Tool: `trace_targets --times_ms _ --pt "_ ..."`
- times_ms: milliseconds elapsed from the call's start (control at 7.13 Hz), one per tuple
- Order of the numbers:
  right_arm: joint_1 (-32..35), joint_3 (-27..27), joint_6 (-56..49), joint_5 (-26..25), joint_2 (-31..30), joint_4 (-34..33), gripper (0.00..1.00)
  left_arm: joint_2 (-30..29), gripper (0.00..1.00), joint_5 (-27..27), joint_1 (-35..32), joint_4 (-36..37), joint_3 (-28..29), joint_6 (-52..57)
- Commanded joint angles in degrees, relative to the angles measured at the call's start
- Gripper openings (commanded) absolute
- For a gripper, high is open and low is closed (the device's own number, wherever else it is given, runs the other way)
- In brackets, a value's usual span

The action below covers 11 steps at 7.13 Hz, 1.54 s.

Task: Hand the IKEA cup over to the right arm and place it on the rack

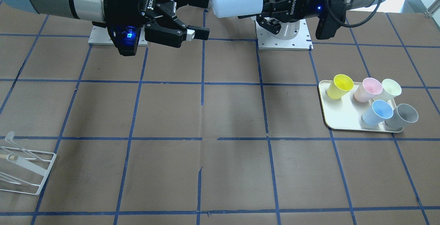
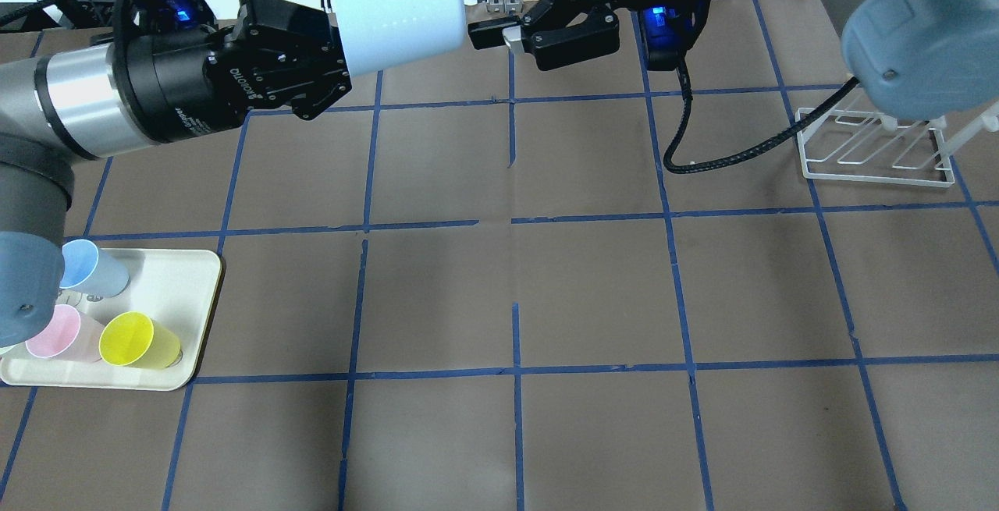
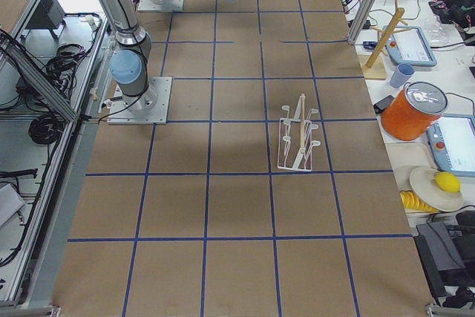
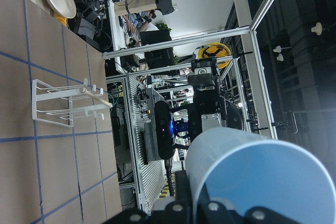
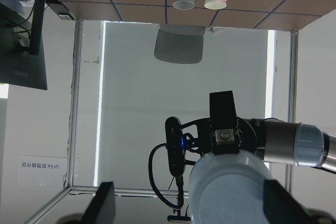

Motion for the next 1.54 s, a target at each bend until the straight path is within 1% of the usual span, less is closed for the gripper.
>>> trace_targets --times_ms 0,701,1122,1262,1403 --pt "-0.3 0.1 0.0 -1.7 -0.9 0.3 1.00 0.2 0.00 0.0 0.0 0.0 -0.1 0.0" --pt "0.8 0.6 3.6 -0.9 -3.7 1.1 1.00 0.6 0.00 0.0 0.0 0.0 -0.1 -0.1" --pt "4.4 0.6 4.2 -0.9 -3.1 0.4 1.00 0.6 0.00 0.0 0.0 0.0 -0.1 0.0" --pt "4.4 0.6 4.2 -0.8 -3.1 0.4 1.00 0.5 0.00 0.0 0.0 0.0 -0.1 -0.1" --pt "4.4 0.6 4.2 -0.8 -3.1 0.4 0.95 0.5 0.37 -0.1 0.0 0.0 -0.1 -0.3"
